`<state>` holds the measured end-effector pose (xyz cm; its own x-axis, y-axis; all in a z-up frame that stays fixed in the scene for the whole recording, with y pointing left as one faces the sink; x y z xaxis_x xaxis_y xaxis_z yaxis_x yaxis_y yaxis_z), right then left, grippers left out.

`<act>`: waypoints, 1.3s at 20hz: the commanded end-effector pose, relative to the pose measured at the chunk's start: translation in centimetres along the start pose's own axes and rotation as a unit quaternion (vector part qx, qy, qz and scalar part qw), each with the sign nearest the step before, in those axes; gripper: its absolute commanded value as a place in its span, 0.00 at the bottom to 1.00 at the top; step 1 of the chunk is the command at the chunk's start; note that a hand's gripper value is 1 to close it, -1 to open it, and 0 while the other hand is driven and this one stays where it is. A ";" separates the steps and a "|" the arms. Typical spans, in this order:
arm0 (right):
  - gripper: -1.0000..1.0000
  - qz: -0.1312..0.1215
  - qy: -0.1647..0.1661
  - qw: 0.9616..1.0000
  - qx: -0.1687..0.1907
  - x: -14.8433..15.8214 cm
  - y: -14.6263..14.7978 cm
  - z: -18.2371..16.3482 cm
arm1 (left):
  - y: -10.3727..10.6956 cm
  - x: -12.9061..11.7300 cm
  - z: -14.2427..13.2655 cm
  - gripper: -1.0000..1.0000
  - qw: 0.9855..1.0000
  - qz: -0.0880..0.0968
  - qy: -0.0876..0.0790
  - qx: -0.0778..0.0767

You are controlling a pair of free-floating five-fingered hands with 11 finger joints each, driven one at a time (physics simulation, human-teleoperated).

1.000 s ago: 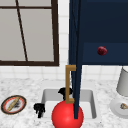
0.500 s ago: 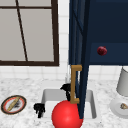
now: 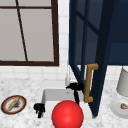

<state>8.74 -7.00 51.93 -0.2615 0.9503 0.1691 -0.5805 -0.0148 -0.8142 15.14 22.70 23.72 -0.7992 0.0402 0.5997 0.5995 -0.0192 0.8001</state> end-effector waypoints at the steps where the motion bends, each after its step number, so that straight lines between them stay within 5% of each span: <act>1: 0.00 -0.007 -0.002 1.000 0.011 -2.9 0.0 0.9 | 0.0 0.0 0.0 0.50 1.000 0.000 0.000 0.000; 19: 0.00 -0.034 -0.039 0.998 0.035 -10.3 -4.2 9.2 | 0.0 0.0 0.0 0.50 1.000 0.000 0.000 0.000; 26: 0.00 -0.056 -0.069 0.994 0.061 -13.2 -5.8 12.0 | 0.0 0.0 0.0 0.50 1.000 0.000 0.000 0.000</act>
<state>6.30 -21.48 60.47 -0.3056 0.9042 0.2984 -0.6716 0.0175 -0.7407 15.14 22.70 23.72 -0.7992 0.0402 0.5997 0.5995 -0.0192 0.8001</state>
